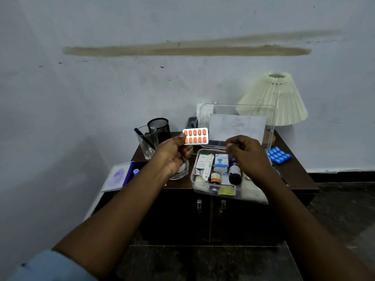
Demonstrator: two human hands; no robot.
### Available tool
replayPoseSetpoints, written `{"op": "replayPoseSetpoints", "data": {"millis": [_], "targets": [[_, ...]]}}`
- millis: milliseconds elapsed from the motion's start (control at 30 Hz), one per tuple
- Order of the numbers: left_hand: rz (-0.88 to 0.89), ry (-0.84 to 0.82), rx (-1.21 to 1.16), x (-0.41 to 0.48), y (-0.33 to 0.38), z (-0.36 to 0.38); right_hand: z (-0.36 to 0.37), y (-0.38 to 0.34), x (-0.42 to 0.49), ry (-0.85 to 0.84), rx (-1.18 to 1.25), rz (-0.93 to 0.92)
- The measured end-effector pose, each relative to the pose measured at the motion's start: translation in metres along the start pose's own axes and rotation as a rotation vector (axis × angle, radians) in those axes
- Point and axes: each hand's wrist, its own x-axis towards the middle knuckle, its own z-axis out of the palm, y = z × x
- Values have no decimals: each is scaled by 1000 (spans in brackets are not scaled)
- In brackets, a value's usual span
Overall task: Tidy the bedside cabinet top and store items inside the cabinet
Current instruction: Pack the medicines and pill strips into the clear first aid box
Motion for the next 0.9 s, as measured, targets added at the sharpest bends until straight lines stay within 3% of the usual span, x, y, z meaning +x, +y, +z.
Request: {"op": "replayPoseSetpoints", "data": {"millis": [400,567,733,900], "targets": [[-35,-197,115,-22,-24,25,-17,-5,-8,9,193,38],[69,-107,206,-25,-21,28,-21,-1,-11,-49,291,87],[211,-68,686,-20,-26,13,-1,4,-10,-105,49,165],[406,-98,1143,-11,-23,-4,6,11,-9,-326,-120,240]]}}
